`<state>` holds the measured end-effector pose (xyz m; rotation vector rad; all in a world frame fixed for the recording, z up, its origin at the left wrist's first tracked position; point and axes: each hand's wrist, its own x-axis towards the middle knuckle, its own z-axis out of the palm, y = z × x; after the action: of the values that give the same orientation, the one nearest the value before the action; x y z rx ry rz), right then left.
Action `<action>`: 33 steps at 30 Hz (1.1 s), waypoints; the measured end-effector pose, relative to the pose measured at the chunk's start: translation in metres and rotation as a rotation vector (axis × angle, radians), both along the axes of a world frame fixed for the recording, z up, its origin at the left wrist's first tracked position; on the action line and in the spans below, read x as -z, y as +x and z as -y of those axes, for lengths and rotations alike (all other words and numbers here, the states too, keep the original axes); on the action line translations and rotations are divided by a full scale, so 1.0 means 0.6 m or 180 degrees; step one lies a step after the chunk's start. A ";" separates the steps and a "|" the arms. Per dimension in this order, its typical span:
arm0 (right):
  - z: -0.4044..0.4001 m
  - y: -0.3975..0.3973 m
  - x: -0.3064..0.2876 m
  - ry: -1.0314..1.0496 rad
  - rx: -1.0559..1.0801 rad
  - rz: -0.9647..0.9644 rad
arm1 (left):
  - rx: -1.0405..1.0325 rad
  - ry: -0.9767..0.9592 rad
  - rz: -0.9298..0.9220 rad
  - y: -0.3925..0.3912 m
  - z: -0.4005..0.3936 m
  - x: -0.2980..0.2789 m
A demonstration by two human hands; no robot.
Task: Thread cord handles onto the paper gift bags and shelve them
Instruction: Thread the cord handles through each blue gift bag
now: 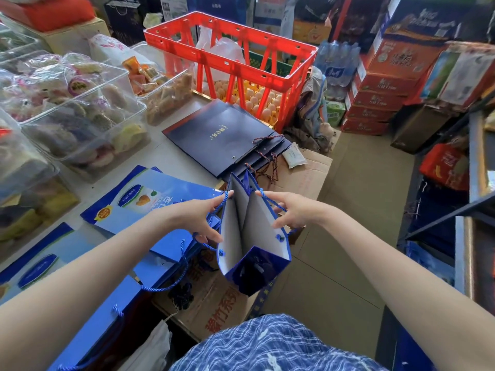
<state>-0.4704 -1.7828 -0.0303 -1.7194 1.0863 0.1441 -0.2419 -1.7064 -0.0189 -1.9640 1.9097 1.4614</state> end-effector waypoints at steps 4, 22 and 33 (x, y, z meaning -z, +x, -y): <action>-0.009 0.004 -0.007 0.0499 0.0343 0.0877 | -0.0584 -0.0158 -0.0825 0.002 0.000 0.001; -0.002 0.028 0.002 0.0087 0.0403 0.0704 | -0.0640 -0.0882 0.0112 -0.011 0.012 0.004; -0.023 0.062 -0.025 0.0137 0.0542 0.0666 | -0.1468 0.0280 -0.2355 -0.018 0.021 -0.034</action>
<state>-0.4333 -1.7691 -0.0154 -1.5573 1.0597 -0.1165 -0.2525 -1.7188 0.0014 -2.0922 1.5563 2.6432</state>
